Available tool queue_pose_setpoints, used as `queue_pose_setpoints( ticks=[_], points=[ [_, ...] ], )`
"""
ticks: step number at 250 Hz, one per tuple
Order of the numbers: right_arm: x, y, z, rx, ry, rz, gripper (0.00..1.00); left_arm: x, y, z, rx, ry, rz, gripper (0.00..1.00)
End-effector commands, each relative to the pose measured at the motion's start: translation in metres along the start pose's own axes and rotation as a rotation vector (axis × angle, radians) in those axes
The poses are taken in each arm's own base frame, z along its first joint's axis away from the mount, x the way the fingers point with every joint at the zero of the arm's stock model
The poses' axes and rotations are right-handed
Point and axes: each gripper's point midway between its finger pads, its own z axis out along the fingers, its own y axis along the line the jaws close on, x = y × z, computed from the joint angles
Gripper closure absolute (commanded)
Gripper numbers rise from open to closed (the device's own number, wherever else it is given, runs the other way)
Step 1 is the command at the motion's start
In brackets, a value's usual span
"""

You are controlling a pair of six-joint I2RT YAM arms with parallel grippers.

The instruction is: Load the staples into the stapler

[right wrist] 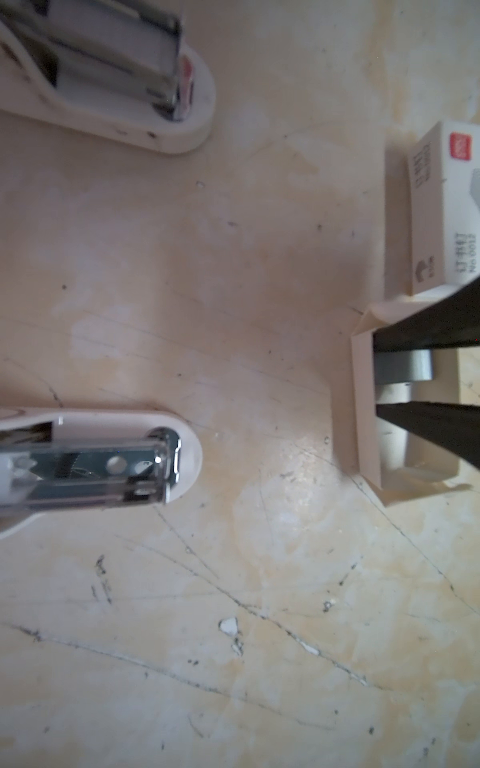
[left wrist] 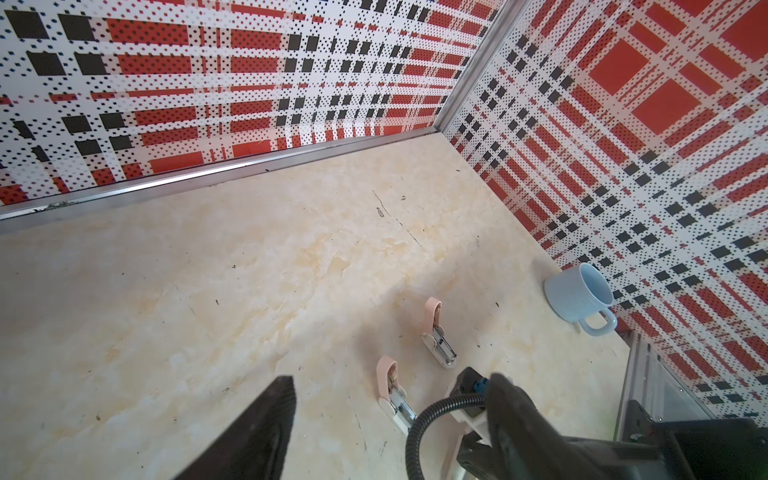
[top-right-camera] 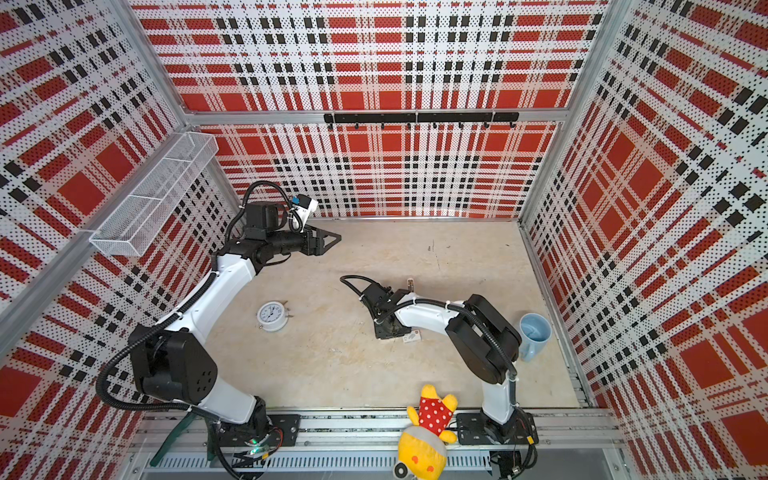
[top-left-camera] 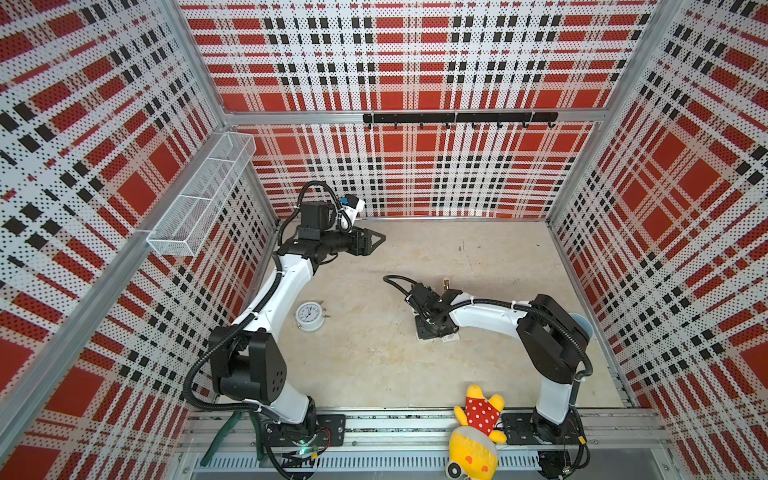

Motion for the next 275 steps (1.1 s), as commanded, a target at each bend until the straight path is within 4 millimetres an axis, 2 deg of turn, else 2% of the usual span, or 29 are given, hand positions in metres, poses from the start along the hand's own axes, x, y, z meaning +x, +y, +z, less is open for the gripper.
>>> queue_pose_setpoints(
  ticks=[1,147,275],
  points=[
    [-0.004,0.002,0.0,0.019,-0.012,-0.007,0.75,-0.006,-0.004,-0.009,0.001,-0.029,0.005,0.25],
    [-0.004,0.004,0.006,0.017,-0.007,-0.007,0.74,-0.004,-0.002,-0.01,-0.001,-0.028,0.003,0.25],
    [-0.009,0.007,-0.004,0.0,-0.019,-0.009,0.74,-0.006,-0.002,-0.009,0.003,-0.032,0.002,0.25]
  ],
)
